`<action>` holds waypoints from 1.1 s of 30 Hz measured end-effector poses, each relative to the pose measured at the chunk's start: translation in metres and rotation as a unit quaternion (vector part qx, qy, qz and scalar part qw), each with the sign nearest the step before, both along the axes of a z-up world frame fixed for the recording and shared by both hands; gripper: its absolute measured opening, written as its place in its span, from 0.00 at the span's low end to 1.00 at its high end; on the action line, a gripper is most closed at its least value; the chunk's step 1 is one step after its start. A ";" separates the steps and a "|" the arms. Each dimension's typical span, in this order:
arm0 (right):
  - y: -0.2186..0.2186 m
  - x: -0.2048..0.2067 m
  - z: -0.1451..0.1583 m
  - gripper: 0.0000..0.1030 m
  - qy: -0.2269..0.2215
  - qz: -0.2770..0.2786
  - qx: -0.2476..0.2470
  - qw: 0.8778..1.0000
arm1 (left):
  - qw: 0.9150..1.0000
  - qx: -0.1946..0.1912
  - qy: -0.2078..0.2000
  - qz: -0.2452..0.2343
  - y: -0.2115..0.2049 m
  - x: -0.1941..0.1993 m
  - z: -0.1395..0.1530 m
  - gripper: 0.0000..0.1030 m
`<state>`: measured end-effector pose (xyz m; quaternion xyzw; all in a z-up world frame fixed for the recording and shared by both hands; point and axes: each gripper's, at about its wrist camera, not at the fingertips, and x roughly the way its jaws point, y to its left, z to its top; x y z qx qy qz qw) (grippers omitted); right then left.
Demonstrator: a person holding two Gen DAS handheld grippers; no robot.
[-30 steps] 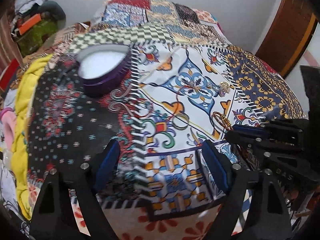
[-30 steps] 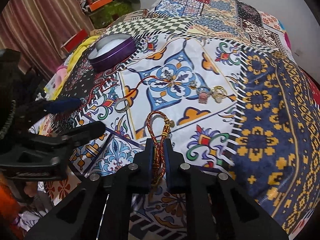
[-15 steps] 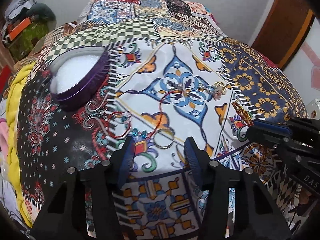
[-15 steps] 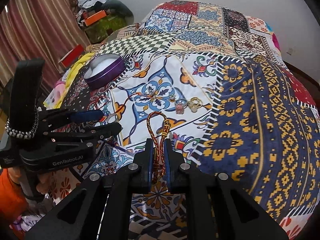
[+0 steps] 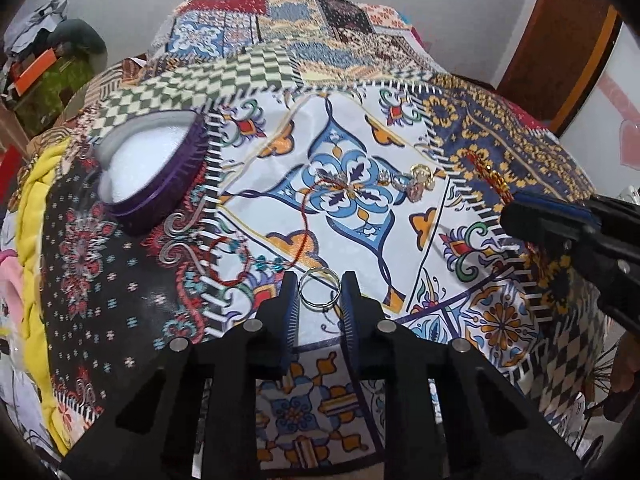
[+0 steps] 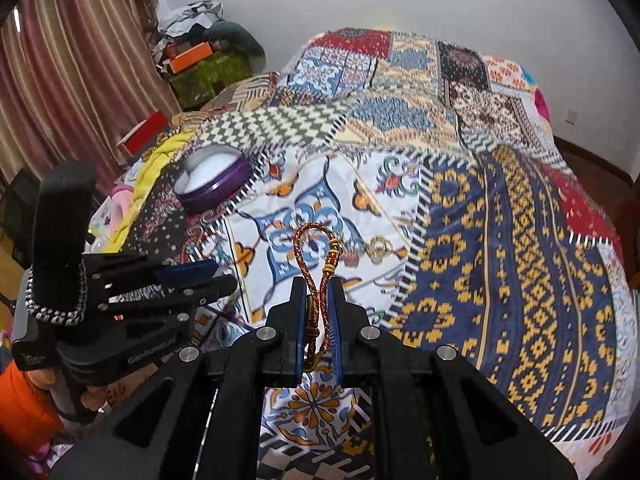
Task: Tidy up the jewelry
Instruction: 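Grasp the red-gold braided bracelet with the right tool while the left tool grasps a silver ring, then carry both items over the heart tin and open both tools to drop them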
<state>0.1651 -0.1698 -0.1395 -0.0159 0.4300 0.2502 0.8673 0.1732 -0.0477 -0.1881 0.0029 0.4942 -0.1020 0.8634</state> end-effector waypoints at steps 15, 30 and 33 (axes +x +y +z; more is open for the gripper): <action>0.041 0.014 0.054 0.09 -0.066 0.021 0.023 0.997 | 0.991 -0.009 -0.113 0.064 0.062 -0.016 0.083 0.20; 0.099 0.035 0.080 0.09 -0.104 0.061 0.049 0.992 | 0.977 -0.002 -0.176 0.123 0.120 -0.003 0.116 0.20; 0.112 0.045 0.078 0.09 -0.101 0.066 0.058 0.991 | 0.976 -0.003 -0.175 0.132 0.129 0.005 0.113 0.20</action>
